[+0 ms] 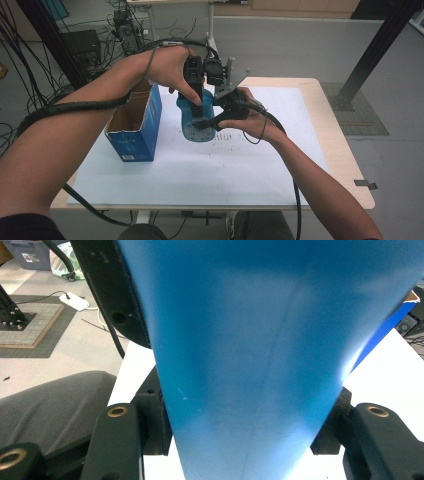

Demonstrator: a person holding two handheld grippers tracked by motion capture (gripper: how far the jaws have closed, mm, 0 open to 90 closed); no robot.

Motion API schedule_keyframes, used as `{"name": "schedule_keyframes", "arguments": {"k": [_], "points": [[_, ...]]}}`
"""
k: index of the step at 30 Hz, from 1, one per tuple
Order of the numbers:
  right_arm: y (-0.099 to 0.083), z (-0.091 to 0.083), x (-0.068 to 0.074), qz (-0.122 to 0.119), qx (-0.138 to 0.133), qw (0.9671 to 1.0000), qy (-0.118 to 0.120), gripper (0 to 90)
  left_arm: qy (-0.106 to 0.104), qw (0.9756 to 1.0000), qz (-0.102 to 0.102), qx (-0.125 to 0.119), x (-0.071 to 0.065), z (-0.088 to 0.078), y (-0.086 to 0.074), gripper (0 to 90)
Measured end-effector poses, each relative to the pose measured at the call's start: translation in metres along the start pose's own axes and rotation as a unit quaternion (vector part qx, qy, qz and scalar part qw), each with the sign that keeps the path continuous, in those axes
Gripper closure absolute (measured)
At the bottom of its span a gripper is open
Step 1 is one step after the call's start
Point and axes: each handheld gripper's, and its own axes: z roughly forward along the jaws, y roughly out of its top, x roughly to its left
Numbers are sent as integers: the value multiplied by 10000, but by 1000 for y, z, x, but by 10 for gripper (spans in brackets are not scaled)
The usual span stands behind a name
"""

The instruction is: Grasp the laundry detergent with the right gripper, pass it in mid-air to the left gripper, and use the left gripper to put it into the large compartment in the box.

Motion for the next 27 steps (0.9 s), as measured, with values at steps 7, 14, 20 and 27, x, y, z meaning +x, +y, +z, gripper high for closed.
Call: {"name": "schedule_keyframes", "arguments": {"k": [7, 14, 20, 27], "points": [[-2, -5, 0, 134, 95, 9997, -173, 261, -15, 10000, -36, 15, -1, 0, -2, 373], [-9, -20, 1, 560, 320, 9970, -439, 51, -6, 9995, -311, 36, 2, -6, -7, 373], [-20, -41, 0, 739, 677, 9929, -648, 3, -33, 9972, -741, 15, 8, -16, -14, 372], [-28, -64, 1, 899, 1072, 9870, -791, 2, 112, 9919, -1266, 0, 15, -29, -26, 371]]}}
